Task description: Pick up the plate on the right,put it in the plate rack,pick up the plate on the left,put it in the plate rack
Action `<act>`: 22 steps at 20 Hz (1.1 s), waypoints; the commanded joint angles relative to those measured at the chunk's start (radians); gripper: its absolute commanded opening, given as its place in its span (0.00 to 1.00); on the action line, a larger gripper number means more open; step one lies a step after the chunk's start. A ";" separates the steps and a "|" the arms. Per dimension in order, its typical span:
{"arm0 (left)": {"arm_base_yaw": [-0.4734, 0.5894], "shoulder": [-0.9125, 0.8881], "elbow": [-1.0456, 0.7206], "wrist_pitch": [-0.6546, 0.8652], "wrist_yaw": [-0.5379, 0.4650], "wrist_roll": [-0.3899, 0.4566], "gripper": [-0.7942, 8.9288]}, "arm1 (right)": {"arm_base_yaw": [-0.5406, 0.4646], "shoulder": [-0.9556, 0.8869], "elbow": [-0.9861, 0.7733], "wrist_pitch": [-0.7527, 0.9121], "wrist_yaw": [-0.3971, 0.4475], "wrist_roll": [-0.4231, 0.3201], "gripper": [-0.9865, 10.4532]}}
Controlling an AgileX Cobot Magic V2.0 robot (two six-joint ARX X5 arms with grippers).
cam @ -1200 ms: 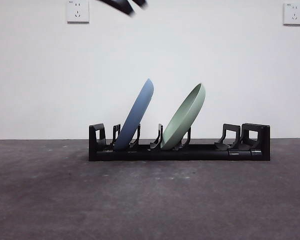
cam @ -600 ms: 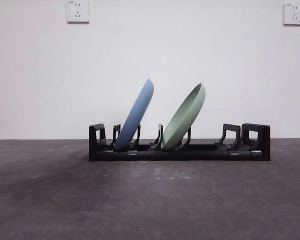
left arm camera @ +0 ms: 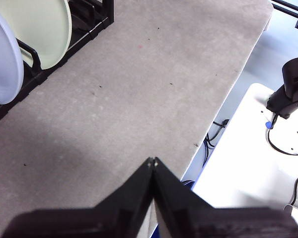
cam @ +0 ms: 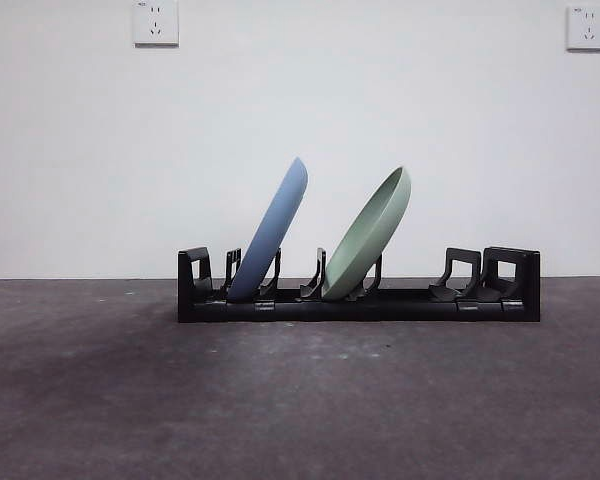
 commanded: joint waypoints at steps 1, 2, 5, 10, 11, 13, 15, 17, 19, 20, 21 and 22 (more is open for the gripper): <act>-0.003 -0.002 -0.003 0.003 0.002 -0.005 0.07 | 0.001 -0.002 -0.008 -0.023 -0.003 -0.014 0.08; -0.003 -0.002 -0.003 0.003 0.002 -0.005 0.08 | 0.001 -0.002 -0.008 -0.023 0.000 -0.012 0.08; -0.003 -0.002 -0.003 0.000 0.002 -0.006 0.08 | 0.001 0.000 -0.008 -0.023 0.002 -0.012 0.09; -0.003 -0.002 -0.003 0.001 0.002 -0.006 0.08 | 0.001 0.016 -0.008 -0.023 0.013 -0.012 0.09; -0.003 -0.002 -0.003 0.000 0.002 -0.006 0.08 | 0.001 0.025 -0.008 -0.023 0.013 -0.012 0.09; -0.003 -0.002 -0.003 0.000 0.002 -0.006 0.08 | 0.001 0.040 -0.008 -0.023 0.013 -0.012 0.09; -0.002 -0.002 -0.003 0.005 0.000 0.002 0.07 | 0.001 0.059 -0.008 -0.023 0.021 -0.012 0.09; -0.002 -0.002 0.003 0.024 -0.060 0.037 0.08 | 0.001 0.081 -0.008 -0.023 0.035 -0.012 0.09; -0.002 -0.002 0.003 0.037 -0.070 0.035 0.08 | 0.001 0.104 -0.008 -0.023 0.063 -0.012 0.09; -0.002 -0.002 0.003 0.036 -0.069 0.035 0.08 | 0.001 0.115 -0.008 -0.023 0.074 -0.012 0.09; -0.002 -0.002 0.003 0.045 -0.080 0.051 0.08 | 0.001 0.130 -0.007 -0.023 0.085 -0.012 0.09; -0.002 -0.002 0.003 0.072 -0.105 0.054 0.08 | 0.001 0.145 -0.007 -0.023 0.101 -0.012 0.09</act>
